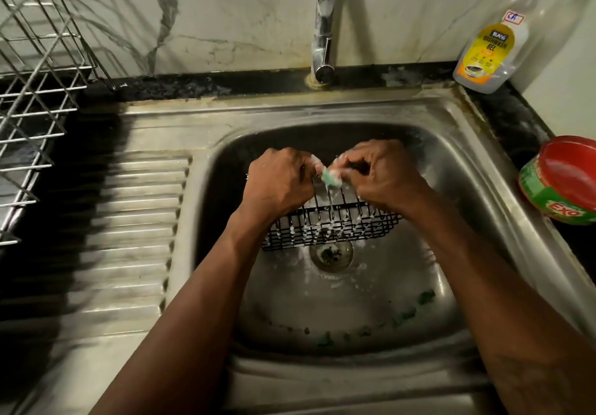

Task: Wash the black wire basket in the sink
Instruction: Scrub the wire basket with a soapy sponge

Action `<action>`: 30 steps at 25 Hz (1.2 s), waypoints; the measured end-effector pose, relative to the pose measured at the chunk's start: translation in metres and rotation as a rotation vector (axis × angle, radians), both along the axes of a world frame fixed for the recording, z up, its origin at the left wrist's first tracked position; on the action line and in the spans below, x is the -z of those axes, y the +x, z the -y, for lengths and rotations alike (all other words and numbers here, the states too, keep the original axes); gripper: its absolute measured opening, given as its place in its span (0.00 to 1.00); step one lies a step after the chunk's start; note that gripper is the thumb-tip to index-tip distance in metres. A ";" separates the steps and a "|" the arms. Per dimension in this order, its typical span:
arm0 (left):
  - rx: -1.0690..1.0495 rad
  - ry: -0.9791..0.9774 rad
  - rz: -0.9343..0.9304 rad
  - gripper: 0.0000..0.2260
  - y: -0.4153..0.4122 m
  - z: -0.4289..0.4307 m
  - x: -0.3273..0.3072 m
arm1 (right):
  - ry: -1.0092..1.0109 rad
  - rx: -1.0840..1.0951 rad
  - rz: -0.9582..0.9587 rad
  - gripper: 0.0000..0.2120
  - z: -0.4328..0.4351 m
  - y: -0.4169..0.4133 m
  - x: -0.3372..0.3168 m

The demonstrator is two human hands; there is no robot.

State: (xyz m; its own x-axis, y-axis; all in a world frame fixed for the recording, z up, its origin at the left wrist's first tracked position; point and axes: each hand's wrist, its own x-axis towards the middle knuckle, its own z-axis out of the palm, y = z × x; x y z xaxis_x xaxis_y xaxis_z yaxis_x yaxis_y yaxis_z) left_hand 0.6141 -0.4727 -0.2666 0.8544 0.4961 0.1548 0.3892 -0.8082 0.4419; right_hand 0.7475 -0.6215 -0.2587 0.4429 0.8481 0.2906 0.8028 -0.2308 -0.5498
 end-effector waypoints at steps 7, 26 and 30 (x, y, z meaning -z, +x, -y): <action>-0.031 0.006 -0.018 0.08 0.001 0.001 0.002 | -0.054 -0.032 -0.022 0.08 0.015 0.004 -0.001; -0.049 0.003 -0.009 0.09 -0.001 -0.003 0.000 | -0.038 0.097 -0.221 0.07 0.048 0.038 0.002; -0.045 0.018 -0.011 0.09 0.000 -0.003 0.000 | -0.043 0.141 -0.226 0.06 0.049 0.043 -0.004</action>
State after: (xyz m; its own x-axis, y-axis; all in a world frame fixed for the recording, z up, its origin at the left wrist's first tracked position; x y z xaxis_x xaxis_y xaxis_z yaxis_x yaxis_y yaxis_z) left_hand 0.6138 -0.4700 -0.2662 0.8332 0.5309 0.1547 0.4298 -0.7978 0.4228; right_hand 0.7909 -0.6707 -0.2546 0.6068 0.7831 0.1361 0.6191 -0.3583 -0.6989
